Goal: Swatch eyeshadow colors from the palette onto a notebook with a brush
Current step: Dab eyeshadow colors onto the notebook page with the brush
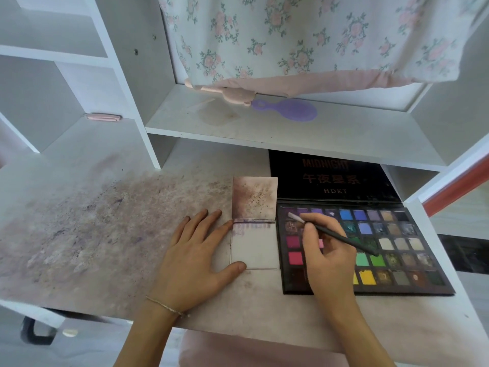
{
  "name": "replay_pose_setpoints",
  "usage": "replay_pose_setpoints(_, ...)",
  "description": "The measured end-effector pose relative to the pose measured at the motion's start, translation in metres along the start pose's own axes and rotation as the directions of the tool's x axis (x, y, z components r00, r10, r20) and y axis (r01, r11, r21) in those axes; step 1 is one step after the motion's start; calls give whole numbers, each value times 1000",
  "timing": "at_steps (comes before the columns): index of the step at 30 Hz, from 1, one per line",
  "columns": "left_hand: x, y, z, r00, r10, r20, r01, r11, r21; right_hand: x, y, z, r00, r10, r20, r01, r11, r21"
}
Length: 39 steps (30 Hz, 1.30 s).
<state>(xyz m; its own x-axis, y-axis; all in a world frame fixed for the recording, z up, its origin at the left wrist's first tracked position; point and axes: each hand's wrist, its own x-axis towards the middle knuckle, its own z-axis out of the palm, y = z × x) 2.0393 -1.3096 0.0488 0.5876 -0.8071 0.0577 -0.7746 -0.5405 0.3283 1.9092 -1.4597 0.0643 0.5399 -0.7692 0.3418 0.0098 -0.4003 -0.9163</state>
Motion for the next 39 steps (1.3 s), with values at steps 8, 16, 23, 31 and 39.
replay_pose_setpoints(8, -2, 8, 1, 1000, -26, -7, 27, 999, 24, 10, 20, -57, 987, 66, -144, -86, 987, -136)
replay_pose_setpoints(16, -2, 13, 4, 999, -41, -7, 42, 998, 47, 19, 26, -65, 988, 98, -123, -125, 965, -229)
replay_pose_setpoints(23, -3, 12, 5, 999, -42, -14, 42, 999, 30, 18, 29, -63, 993, 96, -73, -114, 948, -298)
replay_pose_setpoints(31, -2, 12, 6, 999, -41, -22, 42, 999, 30, 17, 29, -62, 994, 77, -79, -100, 929, -356)
replay_pose_setpoints(39, -2, 11, 6, 999, -36, -19, 37, 999, 26, 18, 32, -64, 992, 95, -83, -118, 930, -349)
